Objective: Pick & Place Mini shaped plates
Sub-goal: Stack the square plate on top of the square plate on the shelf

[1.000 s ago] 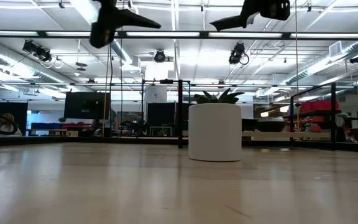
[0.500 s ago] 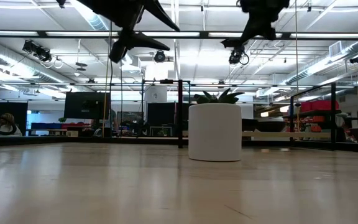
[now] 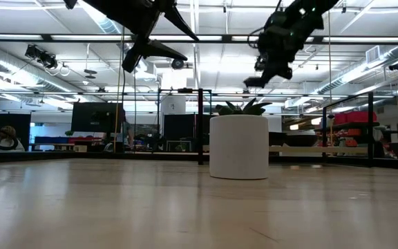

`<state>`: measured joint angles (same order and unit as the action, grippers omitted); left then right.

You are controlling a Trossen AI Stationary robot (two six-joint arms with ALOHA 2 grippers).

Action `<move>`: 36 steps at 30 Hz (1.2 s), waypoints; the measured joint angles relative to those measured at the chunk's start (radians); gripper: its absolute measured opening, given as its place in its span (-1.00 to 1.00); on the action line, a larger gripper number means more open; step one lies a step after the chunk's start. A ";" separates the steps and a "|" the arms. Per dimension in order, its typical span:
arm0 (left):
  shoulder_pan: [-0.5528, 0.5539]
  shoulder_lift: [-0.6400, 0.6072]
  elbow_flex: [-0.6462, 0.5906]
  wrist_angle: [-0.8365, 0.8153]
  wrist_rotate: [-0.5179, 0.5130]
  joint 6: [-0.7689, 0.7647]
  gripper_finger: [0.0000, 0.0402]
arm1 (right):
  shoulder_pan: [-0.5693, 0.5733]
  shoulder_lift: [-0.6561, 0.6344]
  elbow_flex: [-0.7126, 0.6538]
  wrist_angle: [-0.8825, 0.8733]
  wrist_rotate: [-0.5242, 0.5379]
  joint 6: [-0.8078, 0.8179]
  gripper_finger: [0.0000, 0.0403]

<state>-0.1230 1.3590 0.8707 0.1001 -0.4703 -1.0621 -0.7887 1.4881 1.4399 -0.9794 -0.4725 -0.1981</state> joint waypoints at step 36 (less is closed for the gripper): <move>0.042 0.001 0.000 -0.023 0.030 0.003 -0.04 | 0.005 0.018 -0.435 0.404 0.194 0.541 -0.53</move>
<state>-0.0814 1.3598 0.8703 0.0773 -0.4404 -1.0595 -0.7837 1.5063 1.0046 -0.5755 -0.2781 0.3431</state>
